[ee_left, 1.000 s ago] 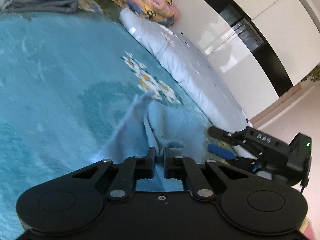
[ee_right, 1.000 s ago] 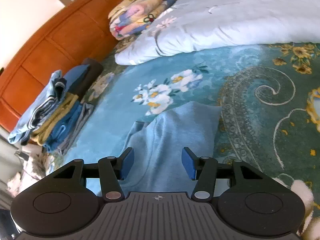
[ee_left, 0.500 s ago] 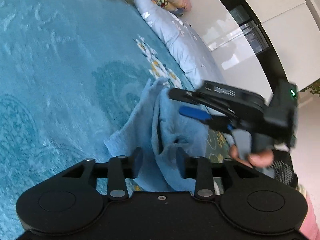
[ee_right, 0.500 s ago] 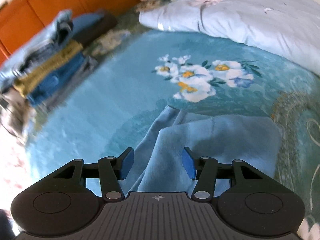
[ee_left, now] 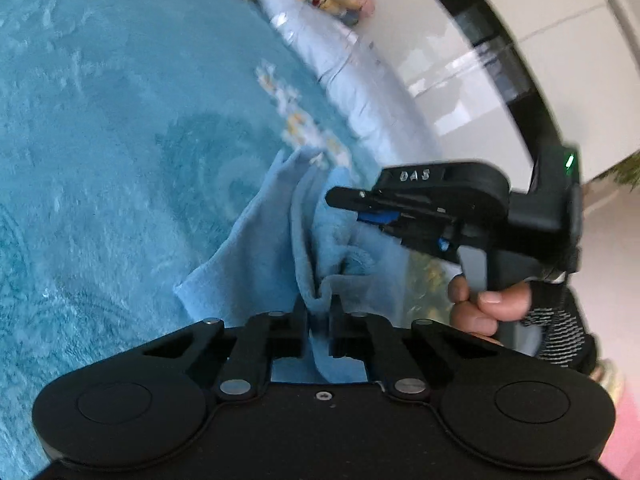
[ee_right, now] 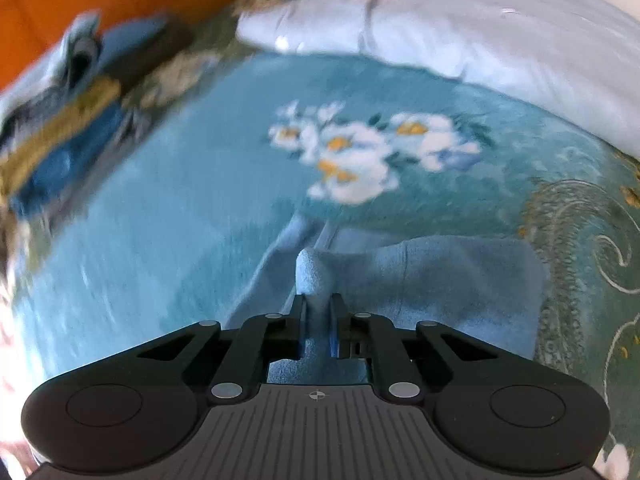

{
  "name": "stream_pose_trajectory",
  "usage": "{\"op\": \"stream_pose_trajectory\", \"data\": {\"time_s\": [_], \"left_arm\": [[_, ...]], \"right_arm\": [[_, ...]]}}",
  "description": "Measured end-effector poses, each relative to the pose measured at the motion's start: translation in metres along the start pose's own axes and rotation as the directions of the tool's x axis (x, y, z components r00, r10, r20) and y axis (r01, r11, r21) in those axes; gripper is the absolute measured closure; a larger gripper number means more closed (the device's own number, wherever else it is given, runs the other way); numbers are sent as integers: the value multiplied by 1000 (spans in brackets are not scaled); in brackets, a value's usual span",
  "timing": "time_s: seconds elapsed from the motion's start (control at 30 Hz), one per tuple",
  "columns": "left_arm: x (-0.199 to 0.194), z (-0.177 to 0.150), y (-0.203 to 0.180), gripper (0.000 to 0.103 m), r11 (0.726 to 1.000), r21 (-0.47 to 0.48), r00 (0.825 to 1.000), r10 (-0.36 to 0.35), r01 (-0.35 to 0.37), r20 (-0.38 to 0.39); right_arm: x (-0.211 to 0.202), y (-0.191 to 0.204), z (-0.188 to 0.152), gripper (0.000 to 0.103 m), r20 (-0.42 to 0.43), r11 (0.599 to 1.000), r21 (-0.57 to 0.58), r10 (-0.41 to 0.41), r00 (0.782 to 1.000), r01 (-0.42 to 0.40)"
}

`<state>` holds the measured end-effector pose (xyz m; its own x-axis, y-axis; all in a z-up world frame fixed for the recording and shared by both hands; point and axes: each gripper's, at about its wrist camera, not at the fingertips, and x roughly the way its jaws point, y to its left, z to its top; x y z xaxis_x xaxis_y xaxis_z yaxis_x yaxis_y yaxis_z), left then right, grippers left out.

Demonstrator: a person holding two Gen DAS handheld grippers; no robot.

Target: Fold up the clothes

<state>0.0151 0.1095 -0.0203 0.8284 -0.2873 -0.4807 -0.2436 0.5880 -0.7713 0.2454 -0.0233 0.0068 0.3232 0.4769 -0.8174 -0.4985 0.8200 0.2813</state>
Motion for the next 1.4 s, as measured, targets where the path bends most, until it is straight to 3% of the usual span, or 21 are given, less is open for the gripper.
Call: {"op": "stream_pose_trajectory", "data": {"time_s": [0.17, 0.37, 0.6, 0.73, 0.83, 0.9, 1.0, 1.2, 1.3, 1.4], "left_arm": [[-25, 15, 6, 99, 1000, -26, 997, -14, 16, 73], [-11, 13, 47, 99, 987, -150, 998, 64, -61, 13], [-1, 16, 57, 97, 985, -161, 998, 60, -61, -6], [-11, 19, 52, 97, 988, -151, 999, 32, -34, -12], [-30, 20, 50, 84, 992, -123, 1000, -1, 2, 10], [-40, 21, 48, 72, 995, -104, 999, -4, 7, 34], [-45, 22, 50, 70, 995, -104, 999, 15, -10, 47], [-30, 27, 48, 59, 994, -98, 998, 55, -53, 17], [-20, 27, 45, 48, 993, -104, 999, 50, -50, -1], [-12, 29, 42, 48, 993, -100, 998, 54, -56, -18]], "right_arm": [[-10, 6, 19, 94, 60, 999, 5, 40, 997, -40], [39, 19, 24, 93, -53, 1000, 17, -3, 999, 4], [53, 26, 23, 86, -88, 1000, -3, -28, 996, 28], [32, 25, 27, 78, -54, 998, 13, 58, 997, -57], [-4, 20, 22, 78, 10, 990, 18, 143, 990, -143], [-32, 10, 8, 62, 62, 983, 27, 177, 982, -179], [-67, -9, -30, 63, 116, 981, 36, 184, 976, -189], [-96, -37, -131, 61, 88, 991, 81, 95, 992, -102], [-98, -33, -158, 62, 69, 990, 87, 102, 992, -108], [-90, -18, -167, 62, 53, 998, 39, 52, 997, -54]]}}
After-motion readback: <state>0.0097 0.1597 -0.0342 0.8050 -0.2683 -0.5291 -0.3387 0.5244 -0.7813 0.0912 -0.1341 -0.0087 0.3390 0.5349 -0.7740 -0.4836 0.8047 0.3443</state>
